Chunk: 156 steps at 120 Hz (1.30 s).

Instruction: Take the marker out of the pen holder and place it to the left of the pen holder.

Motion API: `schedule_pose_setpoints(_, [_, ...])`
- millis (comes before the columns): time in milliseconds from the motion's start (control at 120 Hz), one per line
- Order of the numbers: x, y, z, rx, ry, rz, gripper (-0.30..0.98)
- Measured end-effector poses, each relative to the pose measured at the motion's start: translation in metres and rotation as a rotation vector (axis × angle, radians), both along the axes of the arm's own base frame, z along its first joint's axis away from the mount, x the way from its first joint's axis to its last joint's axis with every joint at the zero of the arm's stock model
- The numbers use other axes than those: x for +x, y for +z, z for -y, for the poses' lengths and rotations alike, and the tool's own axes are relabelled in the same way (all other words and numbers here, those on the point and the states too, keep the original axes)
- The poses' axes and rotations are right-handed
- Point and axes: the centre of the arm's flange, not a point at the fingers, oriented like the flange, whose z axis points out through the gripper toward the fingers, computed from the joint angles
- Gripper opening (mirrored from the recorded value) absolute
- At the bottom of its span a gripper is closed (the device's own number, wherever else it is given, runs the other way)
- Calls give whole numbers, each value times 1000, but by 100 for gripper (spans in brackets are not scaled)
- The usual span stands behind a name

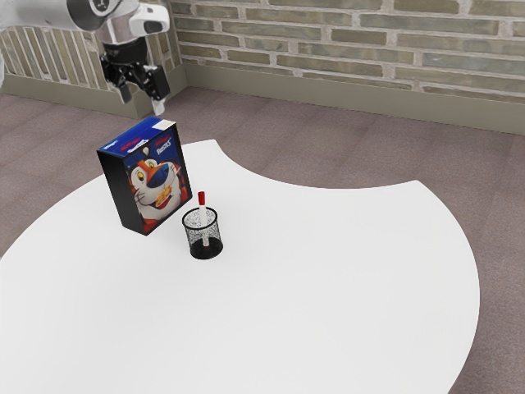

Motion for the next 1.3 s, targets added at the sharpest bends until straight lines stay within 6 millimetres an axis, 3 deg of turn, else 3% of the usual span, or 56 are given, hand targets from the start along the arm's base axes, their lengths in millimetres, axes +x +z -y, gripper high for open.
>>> schedule_pose_setpoints(133, [2, -27, 6, -9, -20, -14, 69])
schedule_pose_setpoints(225, [0, -95, 38, -39, -77, -85, 69])
schedule_pose_setpoints(317, [-1, -129, 56, -58, -80, -131, 69])
schedule_pose_setpoints(408, [-6, -155, 59, -88, -47, -171, 69])
schedule_pose_setpoints(583, [-11, -179, 64, -110, 23, -206, 69])
schedule_pose_setpoints(675, [-17, -229, 69, -111, 51, -274, 69])
schedule_pose_setpoints(725, [-18, -245, 70, -111, 67, -289, 69])
schedule_pose_setpoints(833, [-14, -260, 69, -107, 94, -287, 69])
schedule_pose_setpoints(992, [39, -274, 62, -72, 100, -222, 69])
schedule_pose_setpoints(1300, [89, -285, 36, -34, 76, -133, 69])
